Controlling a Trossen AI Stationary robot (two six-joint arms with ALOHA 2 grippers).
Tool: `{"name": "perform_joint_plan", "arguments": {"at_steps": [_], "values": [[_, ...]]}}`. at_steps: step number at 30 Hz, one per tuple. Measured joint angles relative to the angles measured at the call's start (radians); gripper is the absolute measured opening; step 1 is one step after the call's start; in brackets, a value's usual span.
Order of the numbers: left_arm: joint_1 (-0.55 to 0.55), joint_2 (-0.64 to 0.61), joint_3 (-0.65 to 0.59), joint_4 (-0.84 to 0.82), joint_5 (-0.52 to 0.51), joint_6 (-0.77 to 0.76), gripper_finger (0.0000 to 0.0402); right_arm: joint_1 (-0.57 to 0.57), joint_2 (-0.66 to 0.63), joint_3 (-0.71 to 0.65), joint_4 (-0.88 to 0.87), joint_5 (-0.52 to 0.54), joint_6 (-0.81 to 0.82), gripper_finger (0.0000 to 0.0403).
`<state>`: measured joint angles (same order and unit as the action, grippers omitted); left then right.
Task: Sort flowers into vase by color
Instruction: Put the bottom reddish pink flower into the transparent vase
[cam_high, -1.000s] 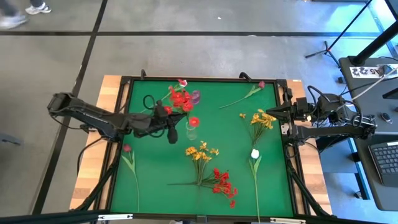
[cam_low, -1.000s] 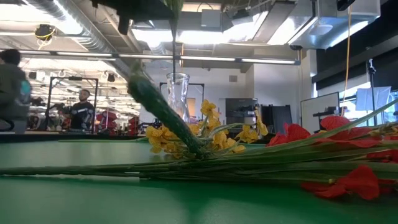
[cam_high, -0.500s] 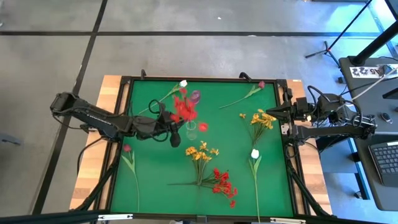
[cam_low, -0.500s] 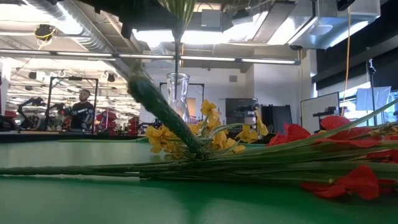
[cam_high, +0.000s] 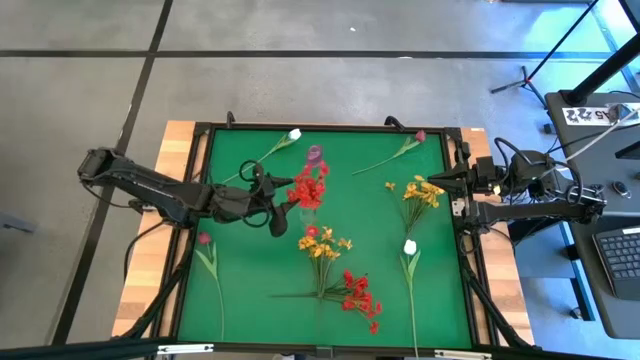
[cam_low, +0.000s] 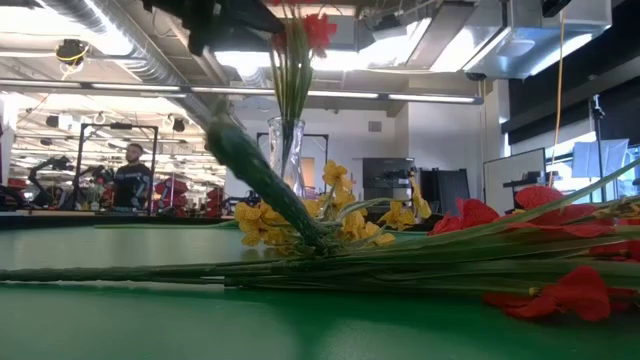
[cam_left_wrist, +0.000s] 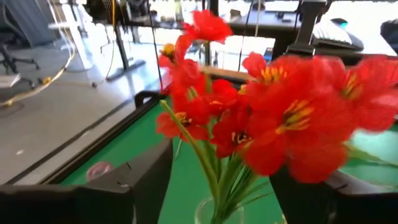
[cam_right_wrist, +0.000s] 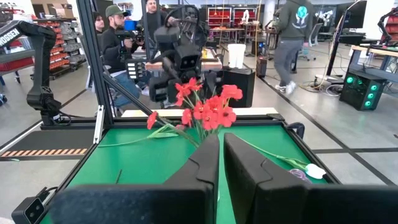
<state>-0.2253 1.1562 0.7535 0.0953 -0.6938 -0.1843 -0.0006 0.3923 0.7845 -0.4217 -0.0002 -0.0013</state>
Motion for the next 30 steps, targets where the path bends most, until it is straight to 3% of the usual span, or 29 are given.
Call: {"name": "perform_joint_plan", "arguments": {"at_steps": [9, 13, 16, 20, 30], "values": [[-0.137, -0.072, 0.242, -0.588, -0.062, -0.223, 0.0254, 0.000, 0.000, 0.000, 0.000, 0.000, 0.000, 0.0026], [-0.214, -0.073, 0.367, -0.913, -0.037, -0.504, 0.0253, 0.000, 0.000, 0.000, 0.000, 0.000, 0.000, 0.0026], [-0.271, -0.075, 0.416, -1.074, 0.084, -0.746, 0.0253, 0.000, 0.000, 0.000, 0.000, 0.000, 0.000, 0.0026], [-0.361, -0.069, 0.400, -1.196, 0.213, -0.980, 0.0253, 0.000, 0.000, 0.000, 0.000, 0.000, 0.000, 0.0026], [-0.582, -0.009, 0.285, -1.287, 0.354, -1.561, 0.0253, 0.000, 0.000, 0.000, 0.000, 0.000, 0.000, 0.0026]]}}
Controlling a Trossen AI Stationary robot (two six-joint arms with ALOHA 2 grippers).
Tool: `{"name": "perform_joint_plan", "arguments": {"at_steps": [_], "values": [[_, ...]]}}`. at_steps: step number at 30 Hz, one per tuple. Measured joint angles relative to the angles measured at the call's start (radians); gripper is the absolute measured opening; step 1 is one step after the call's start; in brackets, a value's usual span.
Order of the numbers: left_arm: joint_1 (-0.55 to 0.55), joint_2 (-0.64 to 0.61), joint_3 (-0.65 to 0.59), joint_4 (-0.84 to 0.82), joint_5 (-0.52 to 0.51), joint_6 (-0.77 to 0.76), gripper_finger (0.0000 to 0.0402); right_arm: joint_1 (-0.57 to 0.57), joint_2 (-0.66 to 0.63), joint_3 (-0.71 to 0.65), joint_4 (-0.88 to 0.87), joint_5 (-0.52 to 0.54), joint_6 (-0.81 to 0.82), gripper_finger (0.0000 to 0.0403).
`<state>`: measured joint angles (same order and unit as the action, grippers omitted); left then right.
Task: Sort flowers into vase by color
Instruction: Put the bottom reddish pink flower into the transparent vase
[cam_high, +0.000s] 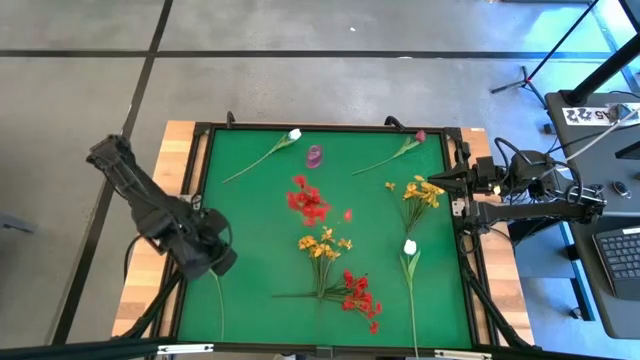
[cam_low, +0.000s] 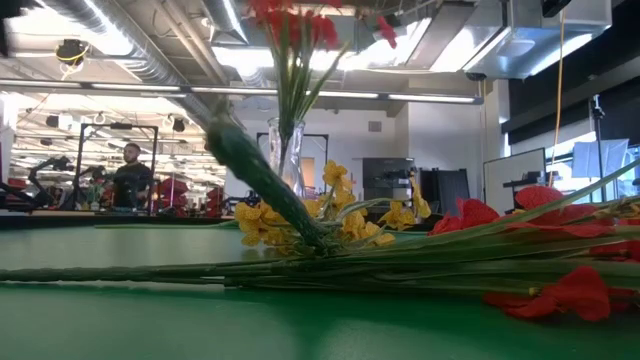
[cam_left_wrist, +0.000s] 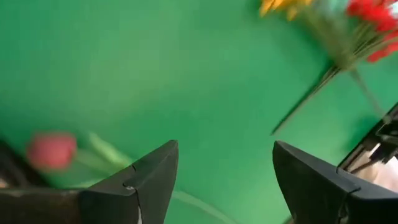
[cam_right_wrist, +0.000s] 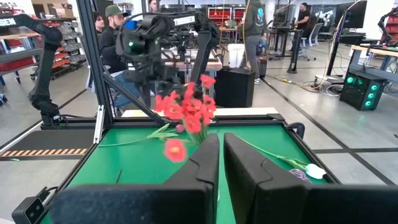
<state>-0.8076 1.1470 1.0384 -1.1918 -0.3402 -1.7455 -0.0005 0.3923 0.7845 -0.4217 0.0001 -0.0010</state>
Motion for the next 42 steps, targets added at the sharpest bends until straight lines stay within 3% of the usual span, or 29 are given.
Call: {"name": "perform_joint_plan", "arguments": {"at_steps": [6, 8, 11, 24, 30, 34, 38, 42], "values": [[-0.121, 0.058, -0.063, 0.006, 0.154, -0.348, 0.0253, 0.000, 0.000, 0.000, 0.000, 0.000, 0.000, 0.0026], [-0.151, 0.077, -0.080, 0.007, 0.226, -0.434, 0.0253, 0.000, 0.000, 0.000, 0.000, 0.000, 0.000, 0.0026], [-0.182, 0.105, -0.098, 0.017, 0.253, -0.519, 0.0253, 0.000, 0.000, 0.000, 0.000, 0.000, 0.000, 0.0026], [-0.185, 0.131, -0.370, 0.417, 0.311, -0.578, 0.0253, 0.000, 0.000, 0.000, 0.000, 0.000, 0.000, 0.0026], [-0.128, 0.131, -0.491, 0.572, 0.301, -0.579, 0.0253, 0.000, 0.000, 0.000, 0.000, 0.000, 0.000, 0.0026], [-0.071, 0.124, -0.544, 0.623, 0.366, -0.567, 0.0250, 0.000, 0.000, 0.000, 0.000, 0.000, 0.000, 0.0026], [-0.011, 0.123, -0.558, 0.598, 0.445, -0.511, 0.0225, 0.000, 0.000, 0.000, 0.000, 0.000, 0.000, 0.0026], [0.044, 0.127, -0.557, 0.570, 0.480, -0.451, 0.0162, 0.000, 0.000, 0.000, 0.000, 0.000, 0.000, 0.0026]]}}
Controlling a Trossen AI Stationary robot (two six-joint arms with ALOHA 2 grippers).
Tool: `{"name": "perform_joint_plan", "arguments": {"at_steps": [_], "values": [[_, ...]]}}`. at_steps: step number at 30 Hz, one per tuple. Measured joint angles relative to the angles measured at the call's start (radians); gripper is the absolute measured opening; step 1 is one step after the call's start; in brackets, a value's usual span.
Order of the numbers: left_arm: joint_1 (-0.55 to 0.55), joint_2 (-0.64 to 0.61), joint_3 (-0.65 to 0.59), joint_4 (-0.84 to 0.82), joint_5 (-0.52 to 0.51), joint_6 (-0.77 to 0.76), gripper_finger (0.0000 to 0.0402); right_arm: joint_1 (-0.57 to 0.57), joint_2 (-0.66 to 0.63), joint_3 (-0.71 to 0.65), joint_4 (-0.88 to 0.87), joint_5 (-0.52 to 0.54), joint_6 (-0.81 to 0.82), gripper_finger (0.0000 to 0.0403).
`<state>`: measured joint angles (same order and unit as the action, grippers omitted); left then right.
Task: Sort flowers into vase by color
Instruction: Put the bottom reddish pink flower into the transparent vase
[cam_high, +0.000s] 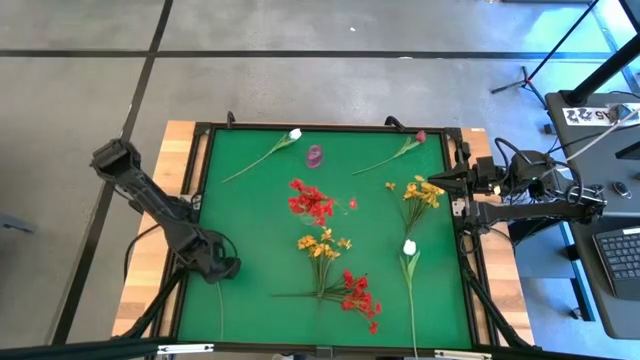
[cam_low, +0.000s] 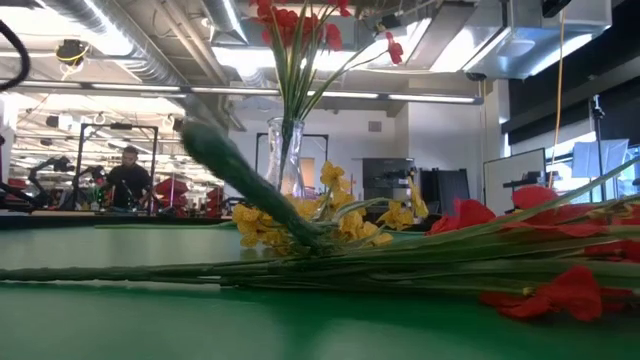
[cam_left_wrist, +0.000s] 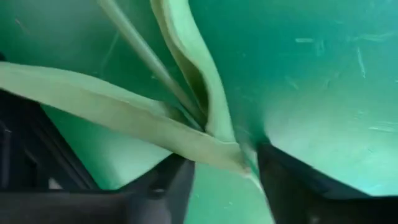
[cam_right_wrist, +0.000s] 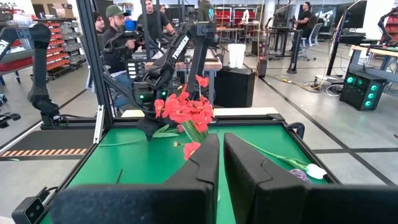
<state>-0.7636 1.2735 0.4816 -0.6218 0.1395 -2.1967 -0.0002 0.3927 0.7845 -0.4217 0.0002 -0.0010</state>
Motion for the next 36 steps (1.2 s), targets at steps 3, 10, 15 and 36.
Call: {"name": "perform_joint_plan", "arguments": {"at_steps": [3, 10, 15, 36], "values": [[0.030, 0.003, 0.008, -0.024, 0.001, 0.067, 0.0098, 0.000, 0.000, 0.000, 0.000, 0.000, 0.000, 0.0026], [0.071, 0.010, 0.072, -0.071, -0.156, 0.246, 0.0012, 0.000, 0.000, 0.000, 0.000, 0.000, 0.000, 0.0026], [0.106, 0.008, 0.226, -0.146, -0.367, 0.441, 0.0006, 0.000, 0.000, 0.000, 0.000, 0.000, 0.000, 0.0026], [0.164, 0.004, 0.787, 0.283, -1.304, 1.949, 0.0002, 0.000, 0.000, 0.000, 0.008, 0.000, -0.004, 0.0026]]}}
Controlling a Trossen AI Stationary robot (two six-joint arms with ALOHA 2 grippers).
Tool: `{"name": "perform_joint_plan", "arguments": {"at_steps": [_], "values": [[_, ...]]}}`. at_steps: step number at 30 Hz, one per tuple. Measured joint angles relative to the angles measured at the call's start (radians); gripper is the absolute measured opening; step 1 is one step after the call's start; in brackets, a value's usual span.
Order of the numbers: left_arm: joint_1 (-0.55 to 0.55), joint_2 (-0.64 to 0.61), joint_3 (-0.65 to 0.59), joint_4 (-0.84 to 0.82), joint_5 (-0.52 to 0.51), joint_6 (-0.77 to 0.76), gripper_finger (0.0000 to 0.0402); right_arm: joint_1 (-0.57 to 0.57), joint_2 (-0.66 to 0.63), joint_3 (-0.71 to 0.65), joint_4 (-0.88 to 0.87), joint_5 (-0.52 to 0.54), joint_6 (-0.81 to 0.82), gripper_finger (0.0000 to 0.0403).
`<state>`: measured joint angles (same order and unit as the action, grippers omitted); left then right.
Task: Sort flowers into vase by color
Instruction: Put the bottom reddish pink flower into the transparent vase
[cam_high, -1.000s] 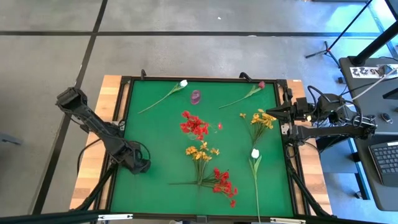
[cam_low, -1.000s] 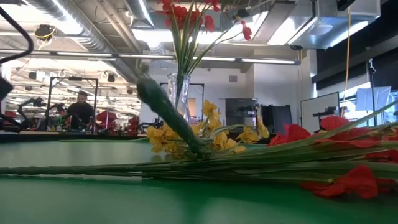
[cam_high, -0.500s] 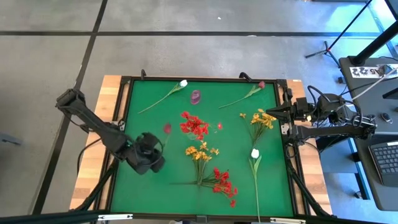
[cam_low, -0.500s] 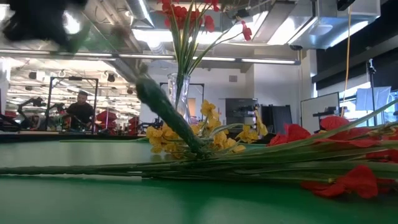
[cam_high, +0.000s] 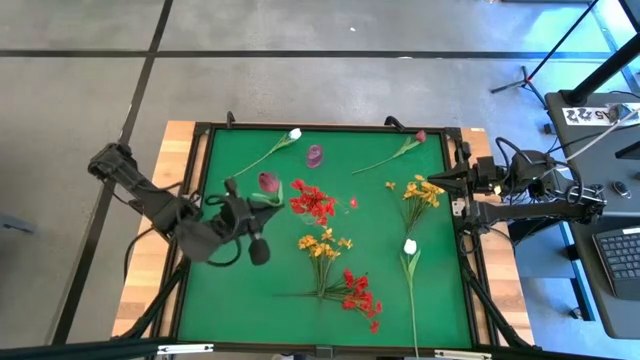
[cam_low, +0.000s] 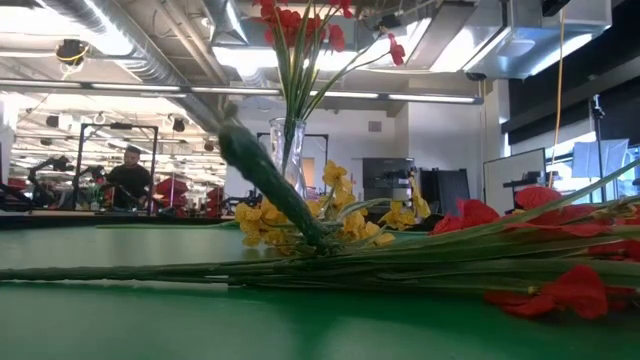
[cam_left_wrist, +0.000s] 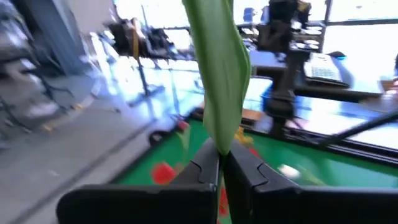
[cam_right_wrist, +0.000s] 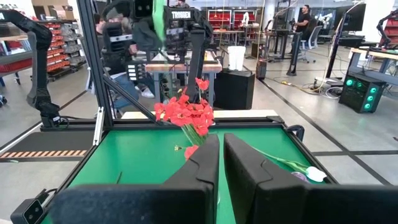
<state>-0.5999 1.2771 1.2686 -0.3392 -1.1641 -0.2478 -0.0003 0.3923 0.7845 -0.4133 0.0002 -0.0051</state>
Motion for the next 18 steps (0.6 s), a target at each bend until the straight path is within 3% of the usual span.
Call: {"name": "perform_joint_plan", "arguments": {"at_steps": [3, 8, 12, 18], "values": [[0.041, -0.015, 0.000, 0.049, 0.007, 0.077, 0.0002, 0.000, 0.000, 0.000, -0.007, 0.000, 0.009, 0.0026], [0.084, -0.042, 0.000, 0.091, 0.110, 0.165, 0.0002, 0.000, 0.002, 0.000, -0.060, 0.000, 0.012, 0.0026], [0.093, -0.054, -0.004, 0.107, 0.109, 0.195, 0.0002, 0.000, 0.007, -0.001, -0.108, 0.000, 0.024, 0.0026], [0.105, -0.087, -0.163, 0.406, 0.136, 0.370, 0.0002, 0.000, 0.010, -0.034, -0.115, 0.000, 0.067, 0.0026]]}}
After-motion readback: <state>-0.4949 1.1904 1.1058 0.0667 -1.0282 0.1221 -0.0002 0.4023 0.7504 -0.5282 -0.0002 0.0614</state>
